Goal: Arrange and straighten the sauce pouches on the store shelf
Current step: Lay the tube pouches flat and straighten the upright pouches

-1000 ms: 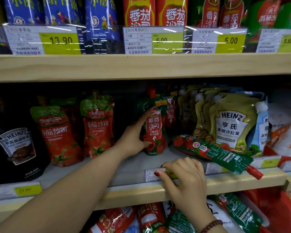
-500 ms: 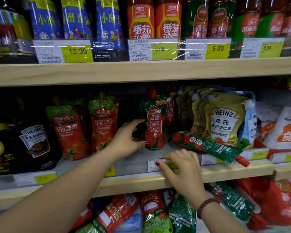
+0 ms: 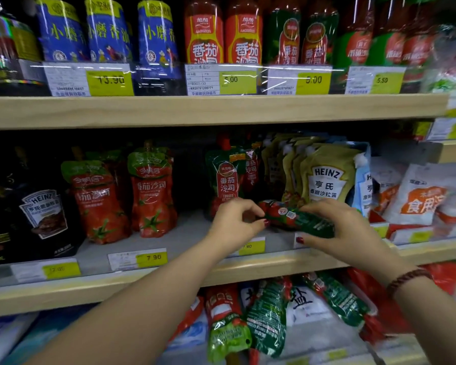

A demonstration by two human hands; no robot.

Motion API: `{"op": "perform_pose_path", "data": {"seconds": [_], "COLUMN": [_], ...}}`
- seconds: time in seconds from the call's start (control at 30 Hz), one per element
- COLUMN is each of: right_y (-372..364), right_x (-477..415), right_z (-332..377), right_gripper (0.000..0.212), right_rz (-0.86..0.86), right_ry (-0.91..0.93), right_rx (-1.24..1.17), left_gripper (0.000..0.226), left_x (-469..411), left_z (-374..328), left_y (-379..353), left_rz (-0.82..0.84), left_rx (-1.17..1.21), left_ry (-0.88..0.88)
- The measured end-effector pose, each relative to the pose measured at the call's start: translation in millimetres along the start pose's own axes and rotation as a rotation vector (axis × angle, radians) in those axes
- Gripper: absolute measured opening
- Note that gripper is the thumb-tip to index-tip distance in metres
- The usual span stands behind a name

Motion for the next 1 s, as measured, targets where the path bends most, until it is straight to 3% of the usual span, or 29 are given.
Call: {"op": "perform_pose_path", "data": {"seconds": [0.17,0.3,0.43,0.6,0.77,1.0], "right_y": [6.5,6.0,8.5,26.6,50.6,40.0], "right_x": [19.0,28.0,27.3,1.7,-52.5,-102.9], "right_z": [-29.1,-35.9,-36.6,-18.8,4.5,8.6], "right_gripper": [0.059,0.042,0.040,0.034,0.018,0.016], "right_rz": [0.043,-0.088,-0.090,-0.155,-0.187,-0.108], "right_ry": [-0.098,-0.015,0.068,0.180,0.227,0.145], "right_rx": [-0.042,-0.110,-0.040,0.011,-0.101,-0.251], "left_gripper": [0.006,0.004,0.008,0.031,0.056,0.022], "left_x": [-6.9,-11.5,-19.8,-27.2,-32.4,-37.6], "left_z": [-7.3,-7.7,-11.3,-17.0,-18.0,-7.1], "left_y": [-19.2,-29.2,-24.8,-10.5,-13.5,-30.1], "left_rz": [0.007,0.038,0.003,0.049,0.054,0.005], "left_rx": [0.012,-0.027,-0.023,-0.057,-0.023,0.199], "left_ry": [0.052,0.077,0.089,-0.007,0.006,0.140]}}
Point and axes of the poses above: each hand's wrist, its own x-axis away from the middle knuckle, its own y-axis out of the back of the hand, z = x × y, the point moved 3 cm from there along -x, towards the middle knuckle, and after that the axes turned 6 degrees about -x, right-handed, at the moved point
